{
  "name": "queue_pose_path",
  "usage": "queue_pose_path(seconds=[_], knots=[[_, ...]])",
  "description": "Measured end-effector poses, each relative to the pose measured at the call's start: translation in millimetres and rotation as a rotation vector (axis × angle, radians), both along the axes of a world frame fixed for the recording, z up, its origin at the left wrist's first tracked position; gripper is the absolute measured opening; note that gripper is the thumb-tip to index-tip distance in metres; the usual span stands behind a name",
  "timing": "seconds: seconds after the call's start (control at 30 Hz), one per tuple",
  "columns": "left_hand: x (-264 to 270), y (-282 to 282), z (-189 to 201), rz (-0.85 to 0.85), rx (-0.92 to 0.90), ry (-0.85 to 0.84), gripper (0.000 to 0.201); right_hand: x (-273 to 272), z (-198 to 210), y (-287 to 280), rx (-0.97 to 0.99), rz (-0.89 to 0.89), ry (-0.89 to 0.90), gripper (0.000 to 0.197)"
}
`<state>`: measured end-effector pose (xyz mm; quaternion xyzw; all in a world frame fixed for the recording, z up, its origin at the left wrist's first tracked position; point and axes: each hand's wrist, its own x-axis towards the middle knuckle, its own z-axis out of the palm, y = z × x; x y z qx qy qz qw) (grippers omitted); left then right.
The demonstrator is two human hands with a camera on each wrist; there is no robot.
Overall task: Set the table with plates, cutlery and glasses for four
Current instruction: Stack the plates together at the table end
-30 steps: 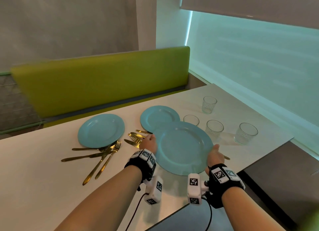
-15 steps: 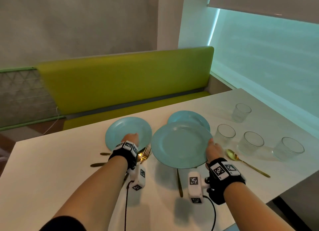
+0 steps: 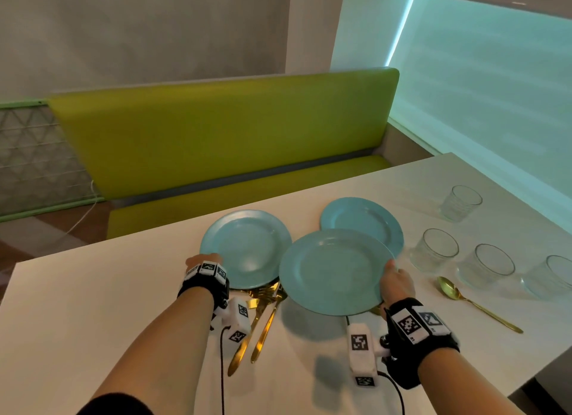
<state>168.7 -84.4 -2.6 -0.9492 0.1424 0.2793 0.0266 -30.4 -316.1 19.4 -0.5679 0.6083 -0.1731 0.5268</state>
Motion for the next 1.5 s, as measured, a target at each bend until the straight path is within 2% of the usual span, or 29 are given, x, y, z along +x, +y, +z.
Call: queue_pose_path(seconds=[0.1,0.2,0.27,0.33,0.4,0.47,0.53,0.8,1.07,1.17,1.23,1.33,1.43,1.5], knots=[[7,3,-9,0.023,-0.011,0.002,0.062,6,3,3,-0.019,-0.009,0.023,0.048],[18,9,-19,0.111,-0.093,0.025,0.044,12,4,2,-0.016,0.003,0.026,0.049],[27,9,-20,0.315,-0.247,0.068,0.036,18,5,3,-0.014,0.017,0.003,0.047],[36,7,-21,0.546,-0.452,0.106,0.043,25,5,4,-0.019,0.021,-0.014,0.048],[43,2,-21,0.699,-0.645,0.13,0.047,32,6,8,-0.019,0.033,-0.022,0.049],[44,-2,-18,0.783,-0.803,0.121,0.045,39,6,10,-0.017,0.056,-0.023,0.049],[40,-6,-10,0.852,-0.881,0.112,0.046,44,8,10,-0.011,0.075,-0.039,0.048],[29,-37,13,0.858,-1.037,0.03,0.042,68,19,2,-0.03,0.175,-0.08,0.05],[26,-75,19,0.854,-1.181,0.195,0.04,89,16,-32,-0.046,0.244,-0.129,0.05],[24,-92,12,0.905,-1.235,0.221,0.026,92,14,-46,-0.108,0.253,-0.088,0.053],[22,-103,12,0.978,-1.26,0.243,0.031,94,11,-54,-0.139,0.252,-0.057,0.051],[10,-118,23,1.035,-1.271,0.252,0.021,97,5,-65,-0.158,0.25,-0.074,0.043],[3,-134,23,1.024,-1.243,0.244,0.036,97,-5,-70,-0.144,0.256,-0.079,0.04],[5,-144,14,1.136,-1.273,0.307,0.053,96,-10,-75,-0.14,0.293,-0.061,0.043]])
